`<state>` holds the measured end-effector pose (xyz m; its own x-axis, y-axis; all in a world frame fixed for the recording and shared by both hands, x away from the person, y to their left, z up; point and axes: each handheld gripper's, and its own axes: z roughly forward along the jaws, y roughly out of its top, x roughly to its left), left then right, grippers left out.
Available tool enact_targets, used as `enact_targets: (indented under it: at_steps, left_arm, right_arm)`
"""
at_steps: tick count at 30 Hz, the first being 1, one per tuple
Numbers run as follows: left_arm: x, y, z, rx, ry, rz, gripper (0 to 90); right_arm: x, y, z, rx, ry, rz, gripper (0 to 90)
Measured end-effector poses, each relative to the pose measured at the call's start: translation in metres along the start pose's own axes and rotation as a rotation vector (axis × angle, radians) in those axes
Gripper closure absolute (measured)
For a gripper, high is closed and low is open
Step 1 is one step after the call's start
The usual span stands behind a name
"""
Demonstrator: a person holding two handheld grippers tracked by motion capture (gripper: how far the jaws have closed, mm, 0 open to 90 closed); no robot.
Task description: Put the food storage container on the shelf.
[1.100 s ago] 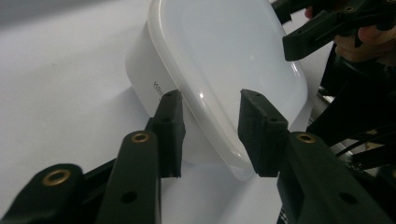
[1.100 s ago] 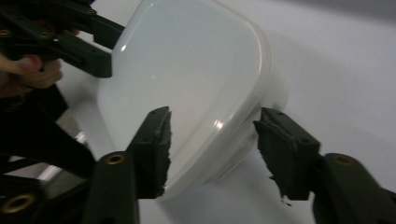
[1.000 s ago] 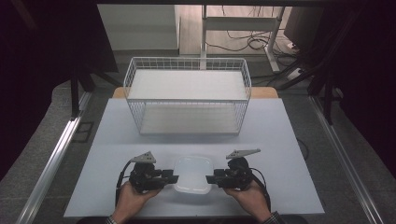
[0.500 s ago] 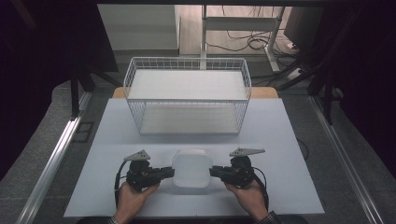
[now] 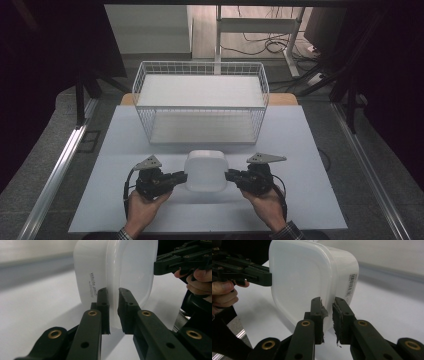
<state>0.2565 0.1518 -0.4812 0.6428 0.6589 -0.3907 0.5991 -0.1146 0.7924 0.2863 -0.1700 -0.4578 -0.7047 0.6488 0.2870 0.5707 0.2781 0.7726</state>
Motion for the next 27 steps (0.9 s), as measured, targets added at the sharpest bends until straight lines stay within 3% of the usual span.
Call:
enact_targets:
  at_steps: [10,27]
  left_arm:
    - [-0.002,0.024,-0.012,-0.050,0.035,0.051,80.9]
    - [-0.002,0.074,-0.024,-0.115,0.045,0.104,80.9]
  right_arm:
    - [0.003,0.026,-0.004,-0.059,-0.012,-0.053,77.7]
    - [0.002,0.075,-0.017,-0.141,-0.030,-0.094,77.6]
